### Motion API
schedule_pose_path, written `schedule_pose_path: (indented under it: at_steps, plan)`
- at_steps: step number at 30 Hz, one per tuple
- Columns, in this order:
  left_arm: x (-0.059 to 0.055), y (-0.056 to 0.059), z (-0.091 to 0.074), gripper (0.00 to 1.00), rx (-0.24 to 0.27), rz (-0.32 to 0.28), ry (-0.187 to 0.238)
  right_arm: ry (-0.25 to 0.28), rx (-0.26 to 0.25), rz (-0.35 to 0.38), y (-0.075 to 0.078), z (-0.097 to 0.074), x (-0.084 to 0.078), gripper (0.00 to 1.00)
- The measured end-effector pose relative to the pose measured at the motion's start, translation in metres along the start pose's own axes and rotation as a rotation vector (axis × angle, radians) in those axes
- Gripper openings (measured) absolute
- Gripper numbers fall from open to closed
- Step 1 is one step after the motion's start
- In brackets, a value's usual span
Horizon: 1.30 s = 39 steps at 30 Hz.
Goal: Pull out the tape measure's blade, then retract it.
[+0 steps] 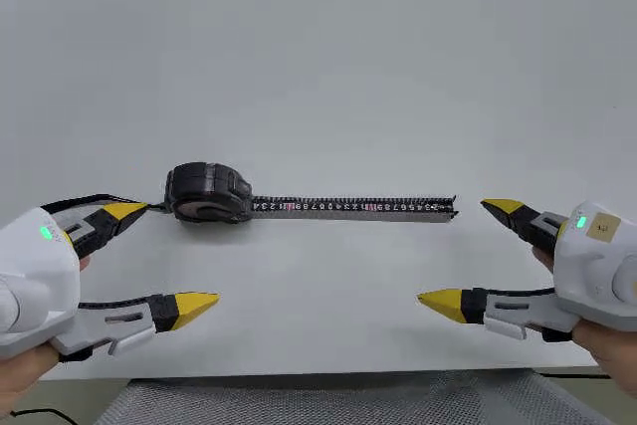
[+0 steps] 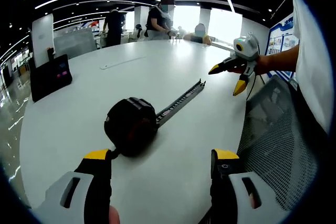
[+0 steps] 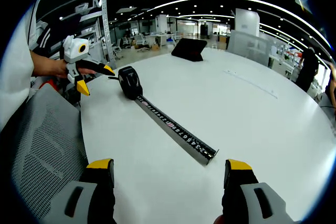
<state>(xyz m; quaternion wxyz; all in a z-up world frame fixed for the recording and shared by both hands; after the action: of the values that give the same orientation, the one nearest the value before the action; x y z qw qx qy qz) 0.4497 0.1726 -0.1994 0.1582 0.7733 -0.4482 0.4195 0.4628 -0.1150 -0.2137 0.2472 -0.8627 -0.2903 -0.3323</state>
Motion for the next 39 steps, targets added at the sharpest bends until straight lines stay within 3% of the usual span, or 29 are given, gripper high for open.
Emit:
schedule_pose_path:
  at_steps: [13,20,39]
  plan:
    - [-0.012,0.006,-0.002,0.89,-0.007,-0.065,-0.001,-0.002,-0.006,0.013,-0.003,0.000,-0.008,0.95]
    - [-0.010,0.006,-0.004,0.98,0.005,-0.091,0.012,-0.004,-0.003,0.012,-0.006,-0.002,-0.008,0.99]
    - [-0.010,0.004,-0.012,0.99,0.025,-0.121,0.016,0.001,-0.012,0.028,-0.005,-0.013,-0.011,0.99]
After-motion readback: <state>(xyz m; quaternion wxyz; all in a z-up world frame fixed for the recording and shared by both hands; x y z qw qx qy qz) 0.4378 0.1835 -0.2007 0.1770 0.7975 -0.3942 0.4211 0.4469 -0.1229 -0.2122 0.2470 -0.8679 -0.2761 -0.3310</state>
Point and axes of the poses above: the centre of the closed fingertips' face, and the gripper's own axes: z roughly forward along the fingers, y roughly to its right, x roughly out of its top, the point moved 2 cm from there along -z, roughly backward along the fingers, and after that the axes turned 14 degrees about z, right-handed, at the moved point
